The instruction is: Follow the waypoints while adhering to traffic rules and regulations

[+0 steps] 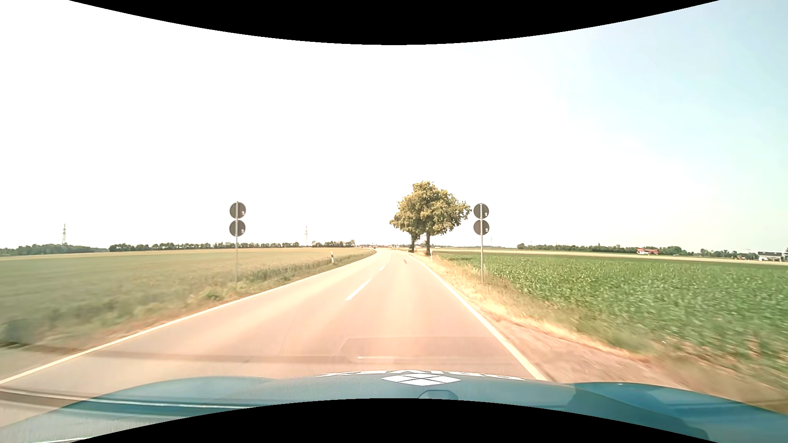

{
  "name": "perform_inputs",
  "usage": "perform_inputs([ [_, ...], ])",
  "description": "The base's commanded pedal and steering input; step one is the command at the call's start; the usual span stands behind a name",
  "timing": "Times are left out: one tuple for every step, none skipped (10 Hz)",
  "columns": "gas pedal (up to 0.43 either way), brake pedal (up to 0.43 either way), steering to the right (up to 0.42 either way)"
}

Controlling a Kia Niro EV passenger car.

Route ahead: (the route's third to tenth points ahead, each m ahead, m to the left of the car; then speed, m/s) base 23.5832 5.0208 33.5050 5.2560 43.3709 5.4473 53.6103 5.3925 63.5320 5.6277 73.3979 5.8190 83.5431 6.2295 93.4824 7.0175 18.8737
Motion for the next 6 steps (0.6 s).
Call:
perform_inputs([
  [0.177,0.0,-0.004],
  [0.177,0.0,-0.004],
  [0.177,0.0,-0.004],
  [0.177,0.0,-0.004],
  [0.177,0.0,-0.004],
  [0.177,0.0,-0.004],
])
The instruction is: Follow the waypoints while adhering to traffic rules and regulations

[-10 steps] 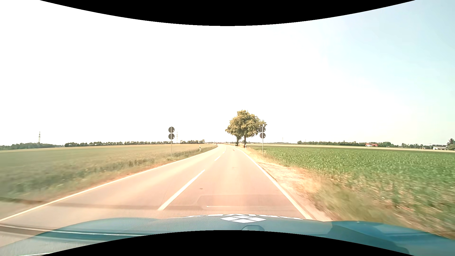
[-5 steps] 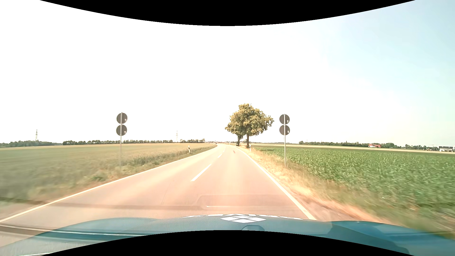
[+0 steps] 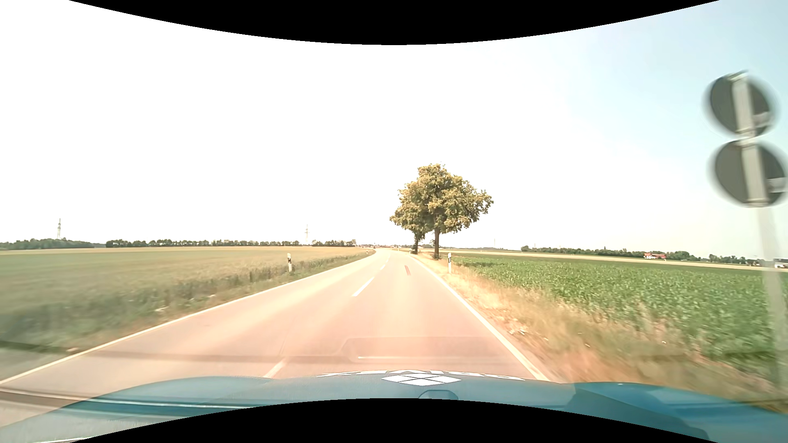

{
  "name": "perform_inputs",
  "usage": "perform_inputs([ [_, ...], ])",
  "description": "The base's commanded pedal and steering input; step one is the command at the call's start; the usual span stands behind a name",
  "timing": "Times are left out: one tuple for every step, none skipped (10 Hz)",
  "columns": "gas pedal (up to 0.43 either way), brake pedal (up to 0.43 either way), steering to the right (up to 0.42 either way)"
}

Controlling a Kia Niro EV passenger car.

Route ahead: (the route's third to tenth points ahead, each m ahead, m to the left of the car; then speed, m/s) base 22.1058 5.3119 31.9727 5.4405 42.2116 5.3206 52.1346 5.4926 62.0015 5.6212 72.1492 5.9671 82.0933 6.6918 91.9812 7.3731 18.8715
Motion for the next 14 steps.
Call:
perform_inputs([
  [0.177,0.0,-0.004],
  [0.177,0.0,-0.004],
  [0.177,0.0,-0.004],
  [0.177,0.0,-0.004],
  [0.177,0.0,-0.004],
  [0.177,0.0,-0.004],
  [0.177,0.0,-0.004],
  [0.177,0.0,-0.004],
  [0.177,0.0,-0.004],
  [0.177,0.0,-0.004],
  [0.177,0.0,-0.004],
  [0.177,0.0,-0.004],
  [0.177,0.0,-0.004],
  [0.169,0.0,-0.004],
])
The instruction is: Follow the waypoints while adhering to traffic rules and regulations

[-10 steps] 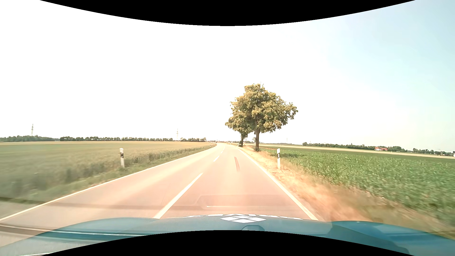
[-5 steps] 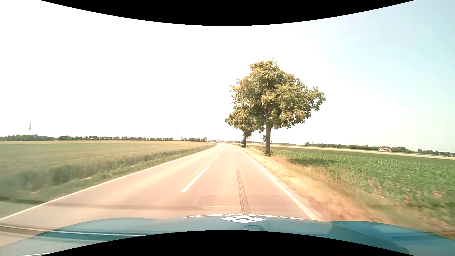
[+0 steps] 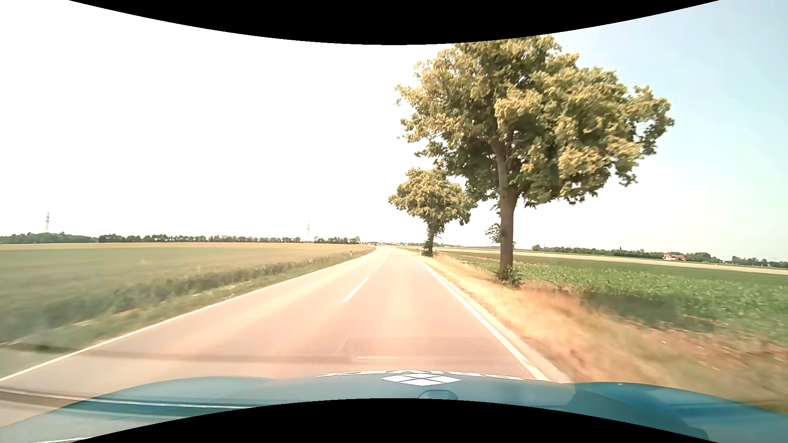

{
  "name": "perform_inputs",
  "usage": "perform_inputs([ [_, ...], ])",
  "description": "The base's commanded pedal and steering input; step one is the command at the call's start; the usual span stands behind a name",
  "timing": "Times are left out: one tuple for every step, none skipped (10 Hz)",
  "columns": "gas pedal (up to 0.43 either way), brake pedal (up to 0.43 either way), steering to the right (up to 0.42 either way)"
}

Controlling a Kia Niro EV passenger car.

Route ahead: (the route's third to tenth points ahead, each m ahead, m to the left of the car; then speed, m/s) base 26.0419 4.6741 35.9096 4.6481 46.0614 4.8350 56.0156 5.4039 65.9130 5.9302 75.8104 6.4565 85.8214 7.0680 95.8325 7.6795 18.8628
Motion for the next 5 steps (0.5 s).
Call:
perform_inputs([
  [0.157,0.0,-0.004],
  [0.157,0.0,-0.004],
  [0.157,0.0,-0.004],
  [0.157,0.0,-0.004],
  [0.157,0.0,-0.004],
])
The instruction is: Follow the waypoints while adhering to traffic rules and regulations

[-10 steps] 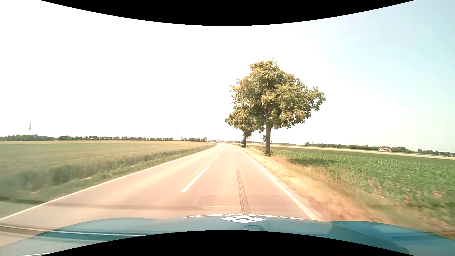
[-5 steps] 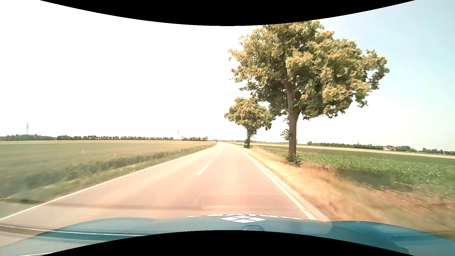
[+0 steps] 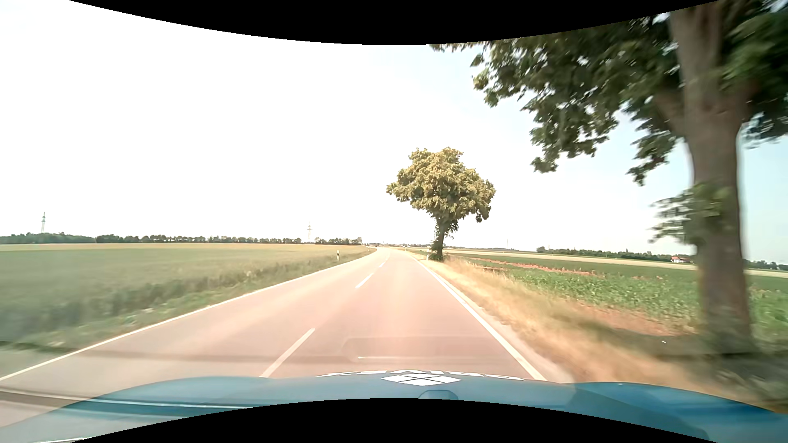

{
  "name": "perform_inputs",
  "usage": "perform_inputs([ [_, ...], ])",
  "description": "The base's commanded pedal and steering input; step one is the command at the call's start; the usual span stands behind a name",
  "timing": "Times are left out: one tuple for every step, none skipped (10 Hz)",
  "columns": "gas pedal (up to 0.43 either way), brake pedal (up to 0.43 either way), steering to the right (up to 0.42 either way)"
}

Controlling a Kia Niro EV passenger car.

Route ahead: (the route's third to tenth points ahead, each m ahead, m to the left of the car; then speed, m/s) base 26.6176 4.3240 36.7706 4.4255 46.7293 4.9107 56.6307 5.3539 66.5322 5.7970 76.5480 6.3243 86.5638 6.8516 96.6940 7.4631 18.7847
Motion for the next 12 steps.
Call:
perform_inputs([
  [0.157,0.0,-0.004],
  [0.157,0.0,-0.004],
  [0.157,0.0,-0.004],
  [0.157,0.0,-0.004],
  [0.157,0.0,-0.004],
  [0.157,0.0,-0.004],
  [0.157,0.0,-0.004],
  [0.157,0.0,-0.004],
  [0.157,0.0,-0.004],
  [0.157,0.0,-0.004],
  [0.157,0.0,-0.004],
  [0.157,0.0,-0.004],
])
